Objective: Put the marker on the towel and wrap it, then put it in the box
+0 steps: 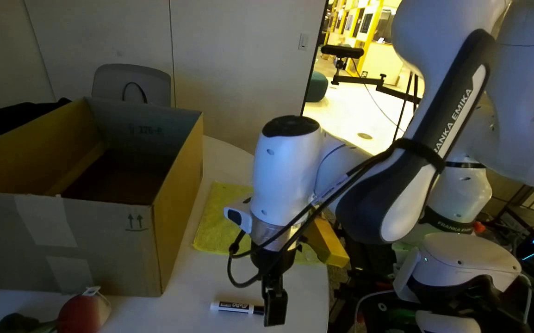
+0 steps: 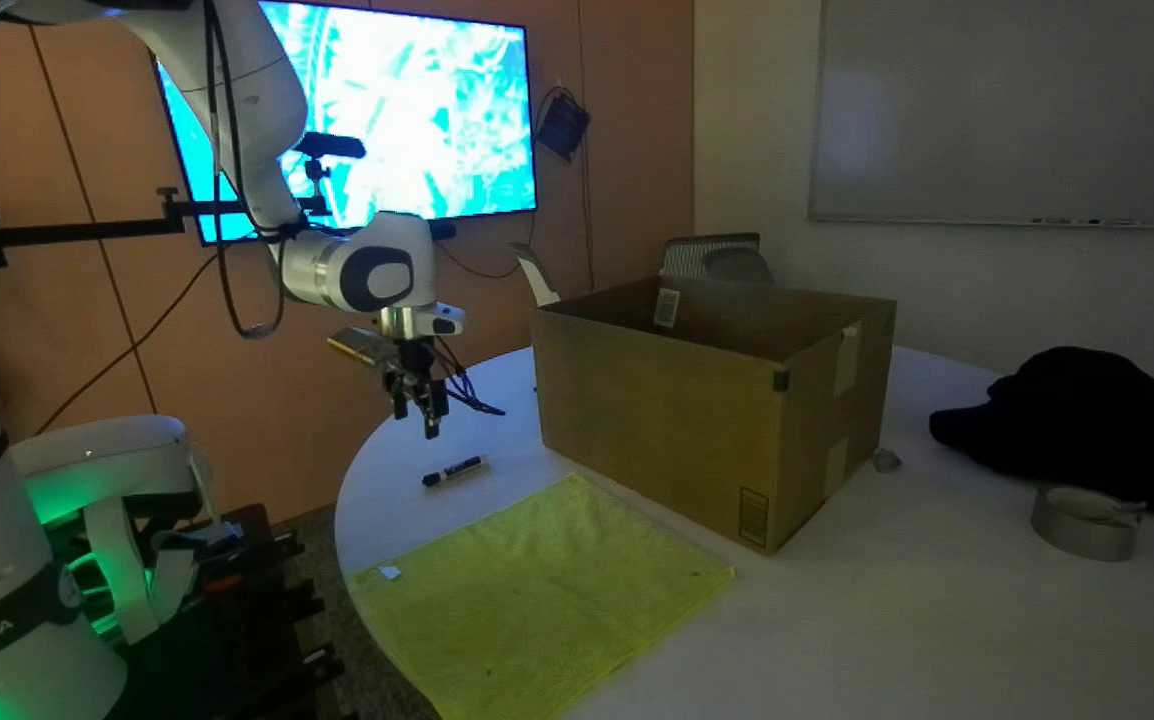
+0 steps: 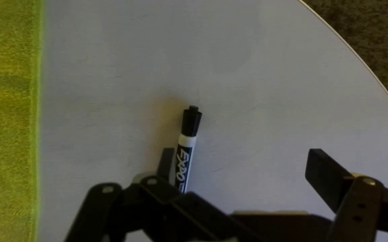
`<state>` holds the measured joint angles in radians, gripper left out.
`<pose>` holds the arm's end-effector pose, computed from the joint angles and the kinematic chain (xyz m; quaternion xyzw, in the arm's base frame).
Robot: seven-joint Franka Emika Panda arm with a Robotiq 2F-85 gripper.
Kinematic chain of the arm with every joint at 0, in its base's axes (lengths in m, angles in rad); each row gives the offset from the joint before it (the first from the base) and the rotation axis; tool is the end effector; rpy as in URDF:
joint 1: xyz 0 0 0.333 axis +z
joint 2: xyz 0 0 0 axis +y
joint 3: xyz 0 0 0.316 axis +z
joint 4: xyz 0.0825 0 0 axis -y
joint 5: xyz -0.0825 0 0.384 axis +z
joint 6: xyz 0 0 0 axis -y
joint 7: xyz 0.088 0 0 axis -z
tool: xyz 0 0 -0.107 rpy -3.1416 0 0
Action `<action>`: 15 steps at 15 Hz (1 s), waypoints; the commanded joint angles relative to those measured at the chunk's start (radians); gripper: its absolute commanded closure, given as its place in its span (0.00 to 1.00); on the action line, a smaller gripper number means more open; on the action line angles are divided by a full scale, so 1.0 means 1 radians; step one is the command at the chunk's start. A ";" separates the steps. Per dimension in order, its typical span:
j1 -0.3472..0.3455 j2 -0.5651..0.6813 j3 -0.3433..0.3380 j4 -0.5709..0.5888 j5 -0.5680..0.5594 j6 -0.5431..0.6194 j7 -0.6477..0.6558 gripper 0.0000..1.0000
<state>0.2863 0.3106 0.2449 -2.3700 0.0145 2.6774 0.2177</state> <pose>0.4367 0.2610 0.1989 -0.9888 -0.1439 0.0122 0.0385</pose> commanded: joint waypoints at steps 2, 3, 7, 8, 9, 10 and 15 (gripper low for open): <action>0.054 0.089 -0.022 0.035 -0.010 0.065 0.055 0.00; 0.067 0.103 -0.028 0.041 -0.015 0.073 0.064 0.00; 0.100 0.144 -0.044 0.069 -0.016 0.089 0.076 0.00; 0.108 0.152 -0.049 0.076 -0.019 0.090 0.078 0.00; 0.117 0.161 -0.056 0.087 -0.024 0.090 0.080 0.00; 0.122 0.170 -0.061 0.098 -0.027 0.086 0.079 0.00; 0.139 0.216 -0.093 0.153 -0.036 0.070 0.074 0.00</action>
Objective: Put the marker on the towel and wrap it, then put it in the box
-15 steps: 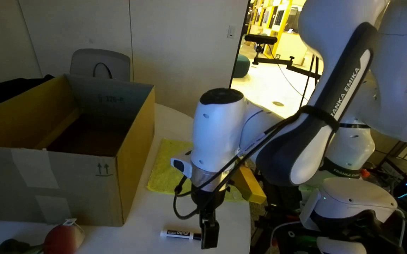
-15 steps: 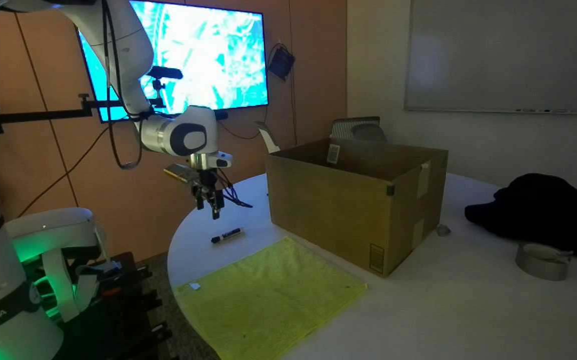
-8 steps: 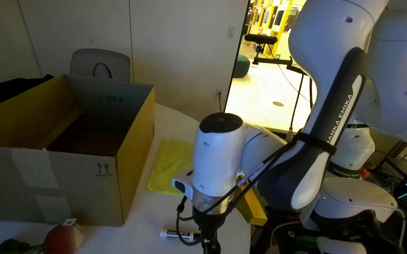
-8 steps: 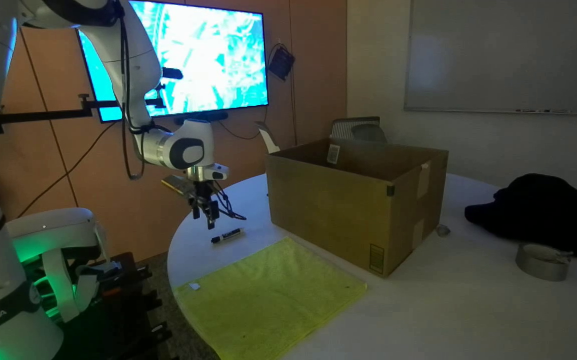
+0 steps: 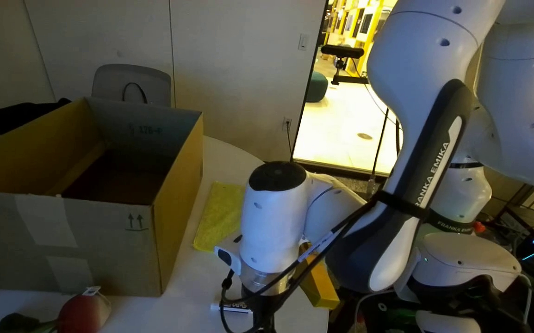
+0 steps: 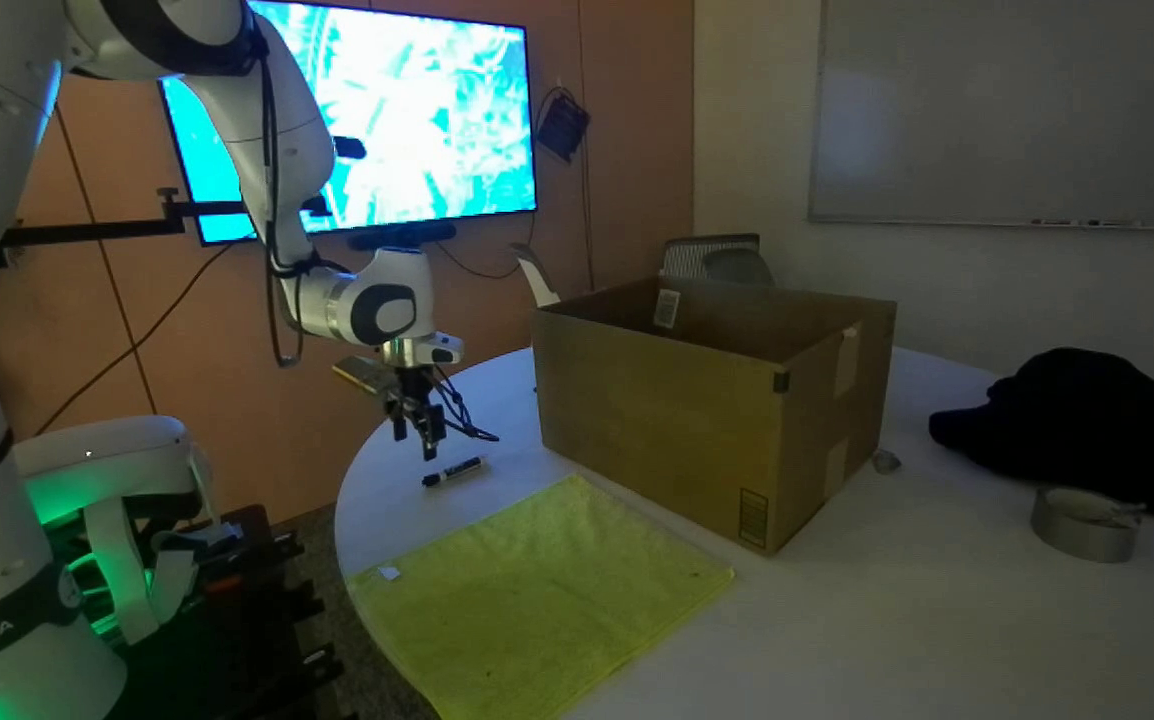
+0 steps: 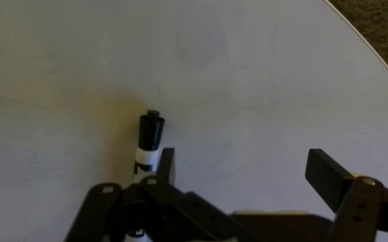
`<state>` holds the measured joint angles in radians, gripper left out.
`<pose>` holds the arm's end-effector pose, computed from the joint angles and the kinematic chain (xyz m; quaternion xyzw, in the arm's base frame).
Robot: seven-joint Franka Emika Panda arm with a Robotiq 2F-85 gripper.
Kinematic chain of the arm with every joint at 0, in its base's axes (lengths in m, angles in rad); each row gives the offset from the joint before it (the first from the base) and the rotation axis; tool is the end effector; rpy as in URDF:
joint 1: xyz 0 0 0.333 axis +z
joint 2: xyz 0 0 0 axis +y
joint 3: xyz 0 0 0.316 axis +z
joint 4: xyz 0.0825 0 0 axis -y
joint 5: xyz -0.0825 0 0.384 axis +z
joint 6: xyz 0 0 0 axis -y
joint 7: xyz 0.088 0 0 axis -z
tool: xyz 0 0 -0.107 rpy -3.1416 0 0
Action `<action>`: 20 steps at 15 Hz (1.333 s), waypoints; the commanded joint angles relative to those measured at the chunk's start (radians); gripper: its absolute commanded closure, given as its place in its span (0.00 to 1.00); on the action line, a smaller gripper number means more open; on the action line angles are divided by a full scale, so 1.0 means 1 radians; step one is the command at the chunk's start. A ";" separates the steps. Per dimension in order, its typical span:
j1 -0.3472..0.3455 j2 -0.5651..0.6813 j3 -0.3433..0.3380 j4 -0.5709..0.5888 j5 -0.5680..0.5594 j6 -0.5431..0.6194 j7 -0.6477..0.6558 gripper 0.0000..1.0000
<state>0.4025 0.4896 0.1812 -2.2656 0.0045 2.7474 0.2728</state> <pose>0.4407 0.2967 0.1451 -0.9889 -0.1423 0.0181 0.0393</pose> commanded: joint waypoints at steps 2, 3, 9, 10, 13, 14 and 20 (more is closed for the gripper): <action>0.028 0.054 -0.046 0.066 -0.035 -0.012 0.017 0.00; 0.028 0.058 -0.051 0.071 -0.039 -0.015 0.015 0.00; 0.023 0.067 -0.083 0.069 -0.067 -0.010 0.008 0.00; 0.015 0.079 -0.080 0.078 -0.067 -0.020 -0.003 0.00; 0.007 0.102 -0.079 0.087 -0.069 -0.030 -0.014 0.00; 0.010 0.112 -0.081 0.092 -0.072 -0.036 -0.014 0.00; 0.007 0.117 -0.079 0.108 -0.074 -0.069 -0.017 0.48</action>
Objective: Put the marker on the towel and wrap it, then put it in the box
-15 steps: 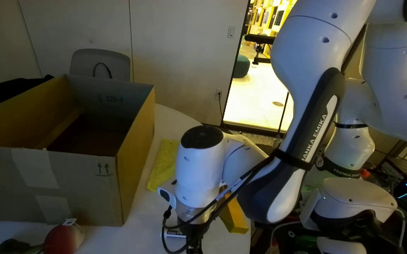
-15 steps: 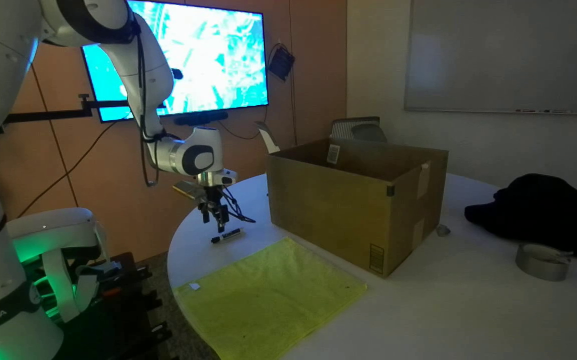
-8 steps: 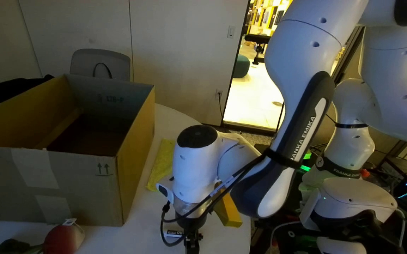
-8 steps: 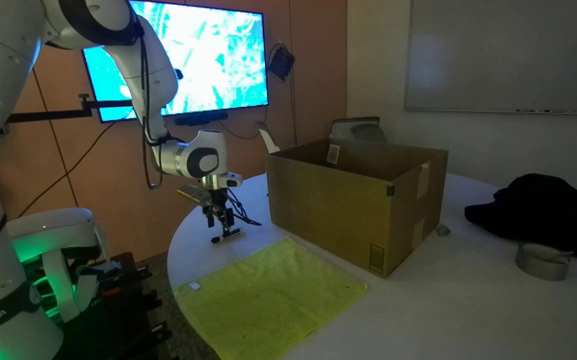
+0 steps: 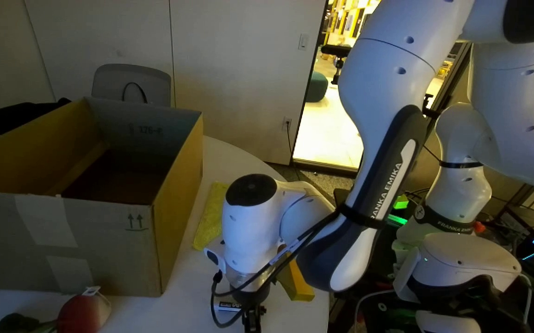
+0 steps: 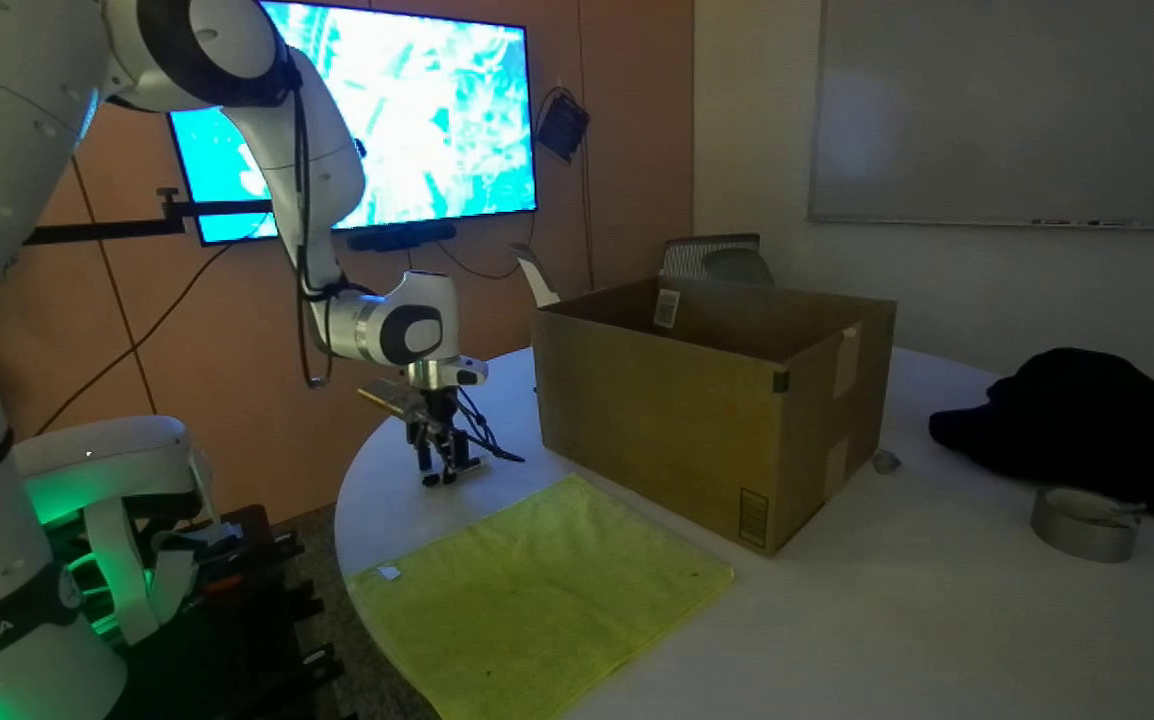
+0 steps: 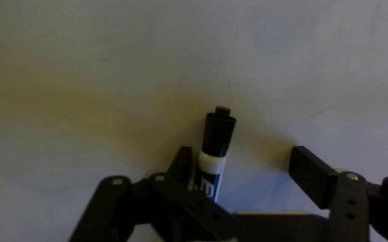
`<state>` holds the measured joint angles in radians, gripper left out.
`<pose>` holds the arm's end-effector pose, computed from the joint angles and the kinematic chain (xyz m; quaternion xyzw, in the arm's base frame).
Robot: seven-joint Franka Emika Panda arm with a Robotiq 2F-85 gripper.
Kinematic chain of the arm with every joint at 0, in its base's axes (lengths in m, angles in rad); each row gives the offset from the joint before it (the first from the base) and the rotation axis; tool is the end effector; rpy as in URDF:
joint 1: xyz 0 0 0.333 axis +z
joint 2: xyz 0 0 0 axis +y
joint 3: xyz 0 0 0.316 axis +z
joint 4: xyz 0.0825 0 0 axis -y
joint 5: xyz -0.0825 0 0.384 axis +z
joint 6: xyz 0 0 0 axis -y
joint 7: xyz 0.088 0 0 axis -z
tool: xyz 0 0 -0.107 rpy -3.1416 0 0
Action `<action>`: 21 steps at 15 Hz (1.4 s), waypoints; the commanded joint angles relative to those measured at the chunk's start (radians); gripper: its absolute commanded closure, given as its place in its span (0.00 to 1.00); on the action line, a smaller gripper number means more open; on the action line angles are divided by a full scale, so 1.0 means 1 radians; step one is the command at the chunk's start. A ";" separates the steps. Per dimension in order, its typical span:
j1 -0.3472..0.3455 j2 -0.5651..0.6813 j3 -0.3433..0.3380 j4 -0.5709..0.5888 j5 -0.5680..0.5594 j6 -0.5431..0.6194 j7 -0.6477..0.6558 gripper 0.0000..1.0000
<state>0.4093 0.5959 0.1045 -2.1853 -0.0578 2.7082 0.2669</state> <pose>0.4666 0.2698 0.1067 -0.9892 -0.1416 0.0387 0.0039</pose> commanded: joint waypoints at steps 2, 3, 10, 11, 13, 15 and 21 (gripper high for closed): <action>0.002 -0.001 -0.005 0.029 -0.020 -0.042 -0.013 0.64; 0.003 -0.007 -0.007 0.029 -0.024 -0.045 -0.012 0.71; -0.013 -0.089 -0.016 -0.006 -0.092 -0.118 -0.054 0.93; -0.018 -0.106 -0.019 -0.016 -0.102 -0.128 -0.061 0.93; -0.028 -0.159 -0.034 -0.050 -0.128 -0.151 -0.066 0.93; -0.040 -0.210 -0.059 -0.090 -0.164 -0.159 -0.053 0.93; -0.113 -0.301 -0.137 -0.204 -0.271 -0.150 0.004 0.93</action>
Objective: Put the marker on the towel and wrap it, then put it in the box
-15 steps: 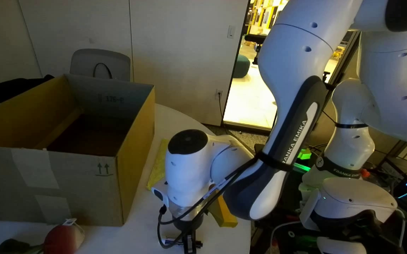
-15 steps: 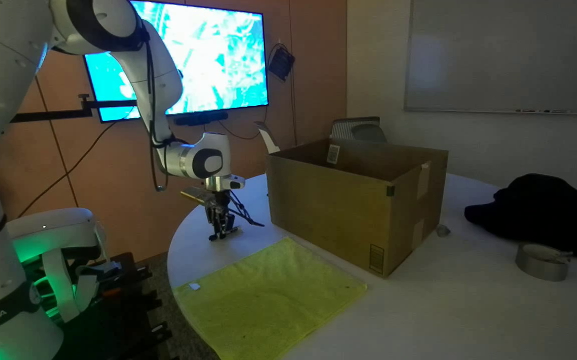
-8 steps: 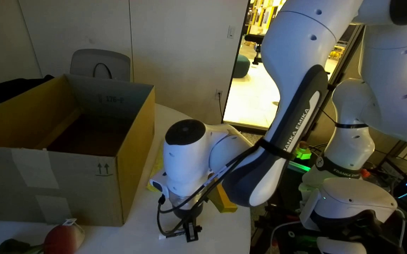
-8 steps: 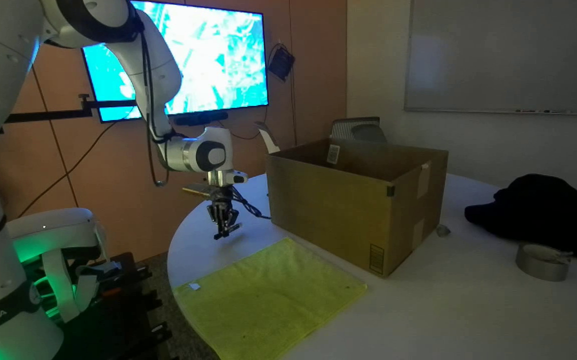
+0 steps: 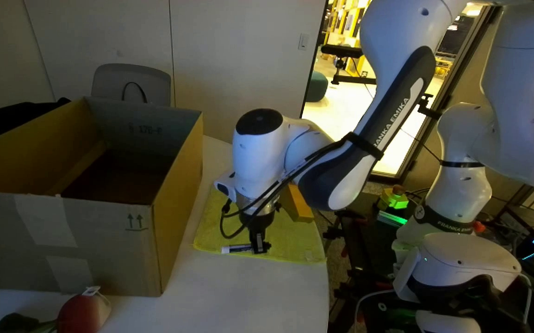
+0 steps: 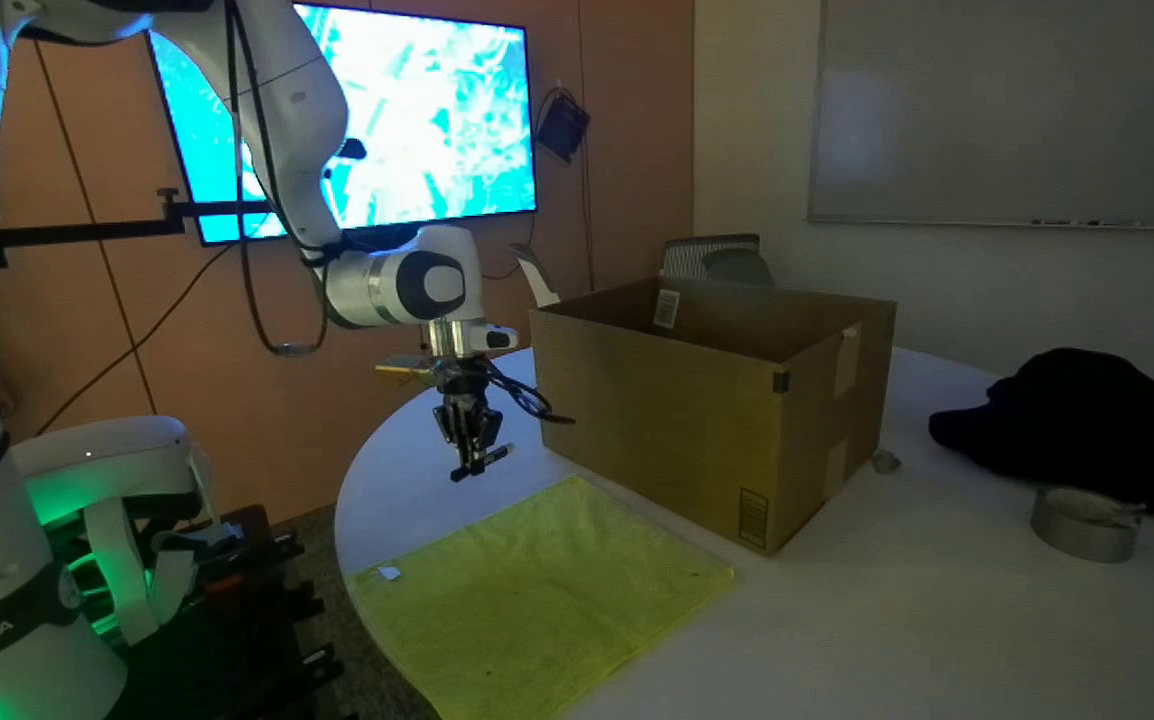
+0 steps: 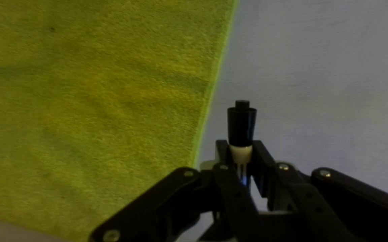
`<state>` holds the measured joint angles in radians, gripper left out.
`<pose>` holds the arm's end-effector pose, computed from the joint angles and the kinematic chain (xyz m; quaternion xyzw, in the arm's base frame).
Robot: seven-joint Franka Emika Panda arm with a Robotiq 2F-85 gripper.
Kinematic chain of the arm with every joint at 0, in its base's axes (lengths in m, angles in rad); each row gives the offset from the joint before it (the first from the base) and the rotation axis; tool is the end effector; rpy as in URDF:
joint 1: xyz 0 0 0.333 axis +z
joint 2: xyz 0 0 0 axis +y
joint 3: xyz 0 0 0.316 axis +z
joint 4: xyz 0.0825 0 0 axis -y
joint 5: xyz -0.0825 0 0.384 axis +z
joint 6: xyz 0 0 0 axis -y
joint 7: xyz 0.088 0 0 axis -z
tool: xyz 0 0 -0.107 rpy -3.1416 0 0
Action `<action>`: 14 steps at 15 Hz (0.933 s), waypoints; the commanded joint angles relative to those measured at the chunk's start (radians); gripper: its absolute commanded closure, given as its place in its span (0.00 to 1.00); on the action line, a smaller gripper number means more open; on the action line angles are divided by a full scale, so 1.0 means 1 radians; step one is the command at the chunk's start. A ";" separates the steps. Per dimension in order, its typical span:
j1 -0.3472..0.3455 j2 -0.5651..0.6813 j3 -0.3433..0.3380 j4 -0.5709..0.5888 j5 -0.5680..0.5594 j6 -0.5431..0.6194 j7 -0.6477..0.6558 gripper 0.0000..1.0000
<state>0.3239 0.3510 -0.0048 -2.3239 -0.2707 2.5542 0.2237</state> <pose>0.4799 0.1624 0.1785 0.9823 0.1637 -0.0392 0.0822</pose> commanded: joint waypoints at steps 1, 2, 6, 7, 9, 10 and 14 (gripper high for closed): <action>-0.039 -0.063 -0.048 -0.081 -0.080 0.005 0.067 0.93; -0.046 -0.061 -0.065 -0.087 -0.107 0.003 0.092 0.93; -0.070 -0.022 -0.133 -0.086 -0.207 0.001 0.189 0.93; -0.077 -0.012 -0.143 -0.081 -0.224 0.000 0.200 0.93; -0.084 0.012 -0.159 -0.075 -0.253 0.006 0.225 0.93; -0.084 0.019 -0.163 -0.074 -0.263 0.004 0.232 0.93; -0.081 0.044 -0.166 -0.078 -0.272 0.011 0.250 0.92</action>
<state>0.2355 0.3809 -0.1646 -2.4023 -0.5100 2.5554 0.4330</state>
